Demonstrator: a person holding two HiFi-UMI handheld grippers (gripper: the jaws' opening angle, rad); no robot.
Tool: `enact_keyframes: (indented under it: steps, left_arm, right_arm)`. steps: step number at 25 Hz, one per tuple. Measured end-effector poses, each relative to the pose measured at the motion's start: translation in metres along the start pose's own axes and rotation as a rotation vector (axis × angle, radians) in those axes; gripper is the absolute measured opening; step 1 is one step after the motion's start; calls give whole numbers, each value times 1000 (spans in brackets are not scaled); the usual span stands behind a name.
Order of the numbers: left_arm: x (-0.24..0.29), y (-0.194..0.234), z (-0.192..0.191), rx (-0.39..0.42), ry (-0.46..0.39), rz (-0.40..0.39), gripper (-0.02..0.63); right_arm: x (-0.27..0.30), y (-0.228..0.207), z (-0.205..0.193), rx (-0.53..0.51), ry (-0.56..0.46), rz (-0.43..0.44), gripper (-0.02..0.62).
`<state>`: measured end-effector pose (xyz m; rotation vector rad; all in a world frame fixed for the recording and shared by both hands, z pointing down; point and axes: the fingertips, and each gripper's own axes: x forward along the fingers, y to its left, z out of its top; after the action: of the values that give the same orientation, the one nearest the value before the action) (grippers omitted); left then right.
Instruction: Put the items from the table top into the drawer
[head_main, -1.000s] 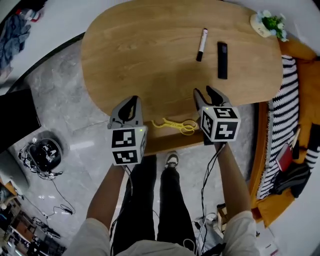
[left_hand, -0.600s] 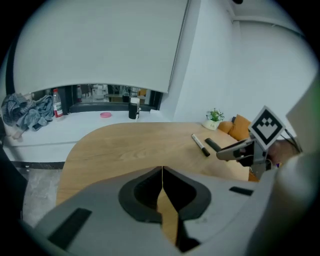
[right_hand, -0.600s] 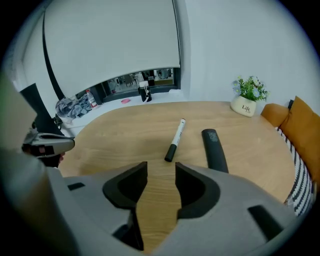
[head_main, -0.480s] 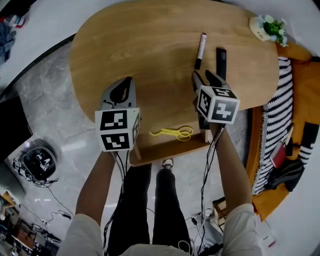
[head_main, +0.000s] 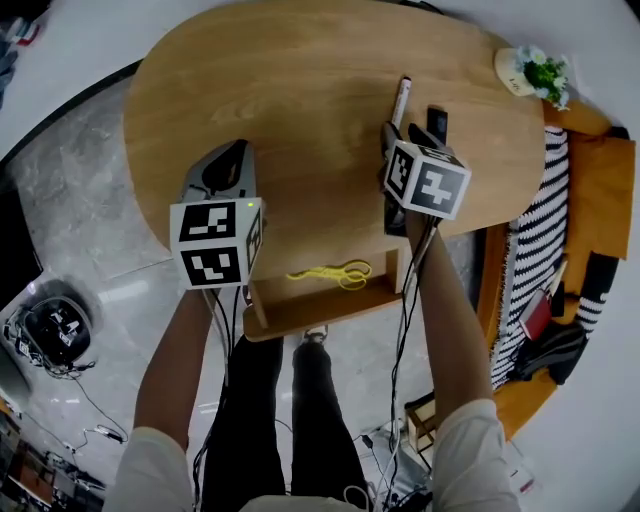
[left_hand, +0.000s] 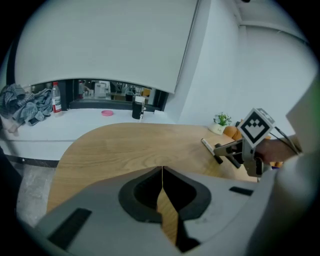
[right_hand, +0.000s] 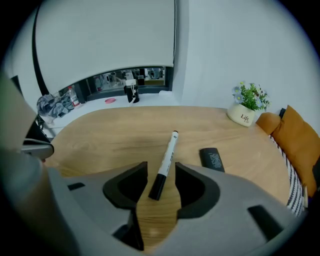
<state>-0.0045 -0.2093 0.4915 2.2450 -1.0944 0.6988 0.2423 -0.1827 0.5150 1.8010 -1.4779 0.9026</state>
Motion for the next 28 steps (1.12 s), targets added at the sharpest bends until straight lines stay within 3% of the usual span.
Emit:
enact_keyframes:
  steps: [11, 17, 19, 28]
  left_arm:
    - [-5, 7, 1, -22, -10, -2, 11]
    - [-8, 15, -2, -29, -5, 20, 11]
    - [-9, 16, -5, -31, -2, 23, 11]
    - [-24, 12, -20, -37, 12, 46, 11]
  right_arm:
    - [24, -6, -6, 89, 48, -18, 154]
    - [25, -5, -8, 154, 54, 1, 113]
    - [25, -6, -9, 154, 54, -7, 63]
    - [6, -4, -10, 125, 33, -3, 57]
